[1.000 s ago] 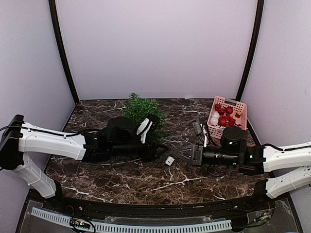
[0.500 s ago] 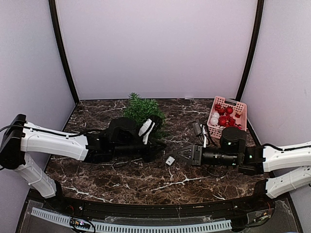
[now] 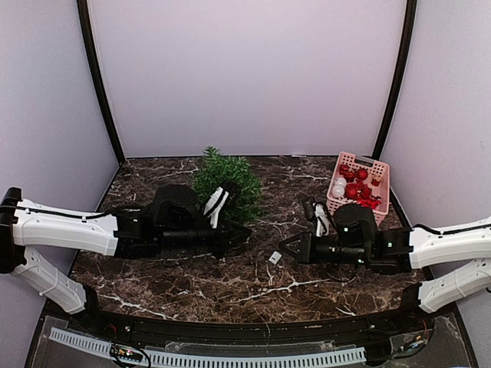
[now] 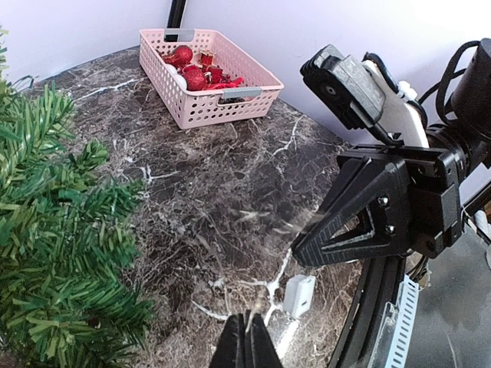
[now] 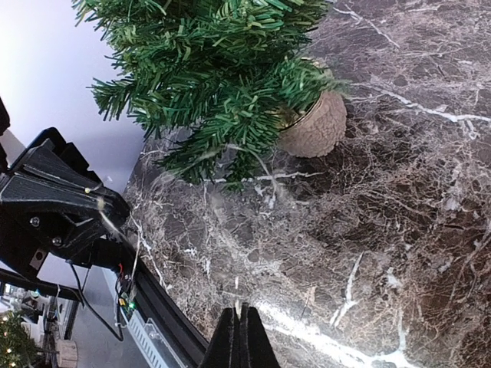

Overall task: Decorate the small christmas tree
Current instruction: Adjust the side of the string light at the center of the board.

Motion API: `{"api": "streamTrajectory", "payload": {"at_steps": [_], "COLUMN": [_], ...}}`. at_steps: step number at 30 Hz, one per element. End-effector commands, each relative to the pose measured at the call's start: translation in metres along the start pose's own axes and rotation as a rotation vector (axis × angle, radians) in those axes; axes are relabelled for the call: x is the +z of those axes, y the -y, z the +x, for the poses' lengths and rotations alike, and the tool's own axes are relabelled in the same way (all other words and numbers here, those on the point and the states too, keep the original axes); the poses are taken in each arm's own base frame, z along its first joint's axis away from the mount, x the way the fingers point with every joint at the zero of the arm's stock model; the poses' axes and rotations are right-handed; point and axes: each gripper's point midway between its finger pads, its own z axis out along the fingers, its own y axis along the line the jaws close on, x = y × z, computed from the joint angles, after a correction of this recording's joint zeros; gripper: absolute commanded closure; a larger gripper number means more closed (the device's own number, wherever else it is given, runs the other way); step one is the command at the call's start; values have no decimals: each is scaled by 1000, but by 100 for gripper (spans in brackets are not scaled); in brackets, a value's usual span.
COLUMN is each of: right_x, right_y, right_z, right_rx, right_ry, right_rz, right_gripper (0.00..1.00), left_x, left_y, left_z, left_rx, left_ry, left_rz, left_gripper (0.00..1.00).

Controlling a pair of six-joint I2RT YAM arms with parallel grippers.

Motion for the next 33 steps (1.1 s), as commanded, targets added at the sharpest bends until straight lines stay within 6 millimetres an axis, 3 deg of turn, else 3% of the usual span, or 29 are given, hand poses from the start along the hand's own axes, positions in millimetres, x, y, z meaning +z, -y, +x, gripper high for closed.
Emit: {"api": "streamTrajectory", "payload": {"at_steps": [1,5,11,16,19,28,33], "right_x": [-2,-8,-19,-17,-11,2,3], "right_y": [-20,-36,-24,-17,-13,-7,-1], "right_z": [-12,-8,-18,-24,-22,-12,-16], "right_rx": [-17,-51,-51,-41,-30,-9,1], "right_ry": [19,-29,6,21,10,-28,-17], "right_rz": [-42,-110,-18,38,62,85,124], "right_gripper": [100,100,100,100,100,100,100], "left_x": [-9,-8,-21,-46,-61,-105,-121], "left_y": [3,-5,-10,-6,-17,-75,-88], "left_z": [13,17,34,48,61,114,124], "left_rx": [-37,-60,-102,-147,-182,-317,-376], "left_ry": [-56,-86,-126,-136,-166,-286,-284], "left_rz": [18,-33,-51,-11,-68,-386,-438], "left_gripper": [100,100,100,100,100,100,100]}}
